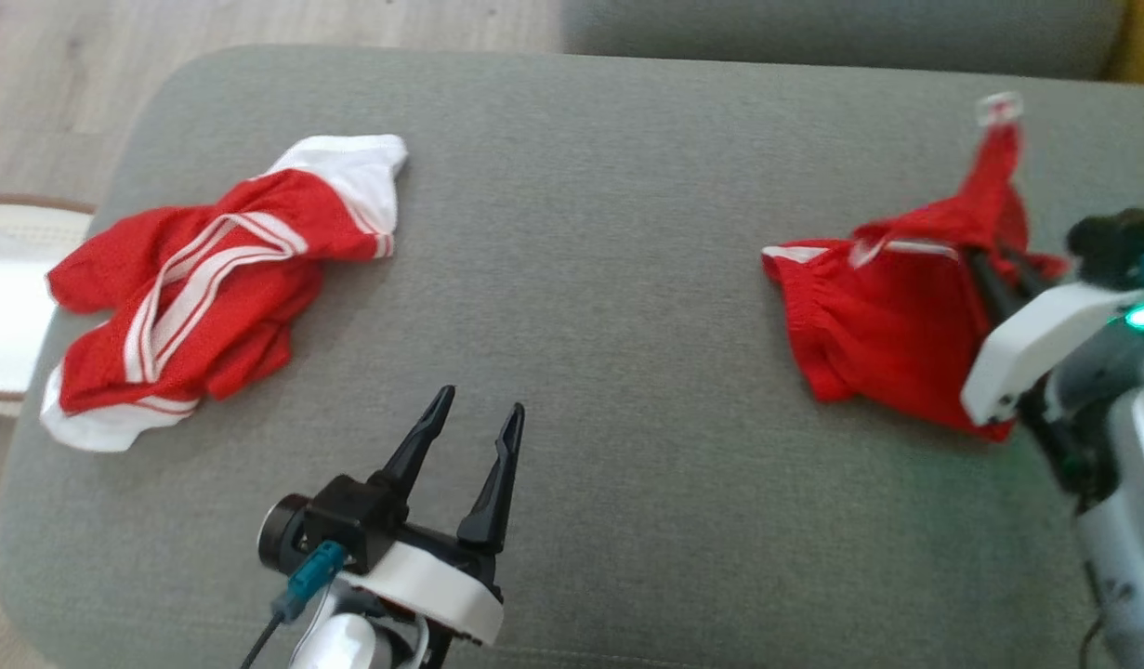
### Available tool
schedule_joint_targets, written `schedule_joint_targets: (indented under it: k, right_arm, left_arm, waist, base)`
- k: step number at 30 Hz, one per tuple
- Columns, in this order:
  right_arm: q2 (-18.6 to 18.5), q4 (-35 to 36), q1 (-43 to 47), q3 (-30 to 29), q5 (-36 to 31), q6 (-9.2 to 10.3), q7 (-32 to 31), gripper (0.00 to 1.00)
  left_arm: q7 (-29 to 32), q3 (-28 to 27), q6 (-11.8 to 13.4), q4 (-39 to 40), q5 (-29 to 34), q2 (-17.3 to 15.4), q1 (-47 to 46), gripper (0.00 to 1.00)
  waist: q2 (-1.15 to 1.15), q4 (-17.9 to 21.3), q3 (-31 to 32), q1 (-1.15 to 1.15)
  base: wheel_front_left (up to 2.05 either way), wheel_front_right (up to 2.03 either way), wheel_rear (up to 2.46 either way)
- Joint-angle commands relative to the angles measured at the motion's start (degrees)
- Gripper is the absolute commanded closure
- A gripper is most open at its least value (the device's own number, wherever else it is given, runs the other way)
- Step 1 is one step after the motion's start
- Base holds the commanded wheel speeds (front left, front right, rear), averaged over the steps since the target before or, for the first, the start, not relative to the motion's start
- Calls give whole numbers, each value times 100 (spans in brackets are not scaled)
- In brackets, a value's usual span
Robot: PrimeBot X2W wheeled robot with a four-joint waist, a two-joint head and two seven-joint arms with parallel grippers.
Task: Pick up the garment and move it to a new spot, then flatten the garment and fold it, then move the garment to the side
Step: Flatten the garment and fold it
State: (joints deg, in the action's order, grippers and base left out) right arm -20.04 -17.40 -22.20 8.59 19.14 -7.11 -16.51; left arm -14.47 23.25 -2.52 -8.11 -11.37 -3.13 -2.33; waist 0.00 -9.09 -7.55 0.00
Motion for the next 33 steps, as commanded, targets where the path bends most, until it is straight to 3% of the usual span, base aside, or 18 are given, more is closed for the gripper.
schedule_joint_targets:
  k: [1,9,10,11,12,18,23,28,33]
  right_arm:
    - [31,375,18,33,-39,-37,-53,100]
    - [777,1047,628,22,-336,-37,-408,100]
    - [830,1075,673,48,-361,-37,-431,84]
    - [888,1113,706,54,-372,-37,-429,17]
    - [948,1157,734,58,-363,-37,-417,0]
    - [1135,1675,993,92,92,-37,-249,0]
    - [917,2250,1499,-398,283,-37,-87,0]
    - [786,2325,1839,-769,252,-37,159,0]
    - [716,2101,2092,-839,68,-37,931,0]
  left_arm:
    - [-52,-172,27,169,-47,24,-71,0]
    - [-52,-100,34,190,-102,24,-91,0]
    - [-52,-97,37,188,-104,24,-99,0]
    - [-52,-99,40,186,-105,24,-107,0]
    - [-52,-107,44,185,-104,24,-113,0]
    - [-52,-184,62,189,-84,24,-72,0]
    - [-52,-249,87,232,-68,24,-19,0]
    - [-52,-295,97,273,-54,25,2,0]
    - [-52,-439,207,370,-74,25,105,0]
  waist:
    - [0,-90,25,0]
    - [0,-246,-43,0]
    - [0,-251,-51,0]
    - [0,-249,-59,0]
    - [0,-242,-65,0]
    - [0,-129,-6,0]
    - [0,49,43,0]
    - [0,150,83,0]
    - [0,272,248,0]
  base:
    - [0,0,0]
    - [0,0,0]
    - [0,0,0]
    - [0,0,0]
    - [0,0,0]
    - [0,0,0]
    - [0,0,0]
    - [0,0,0]
    - [0,0,0]
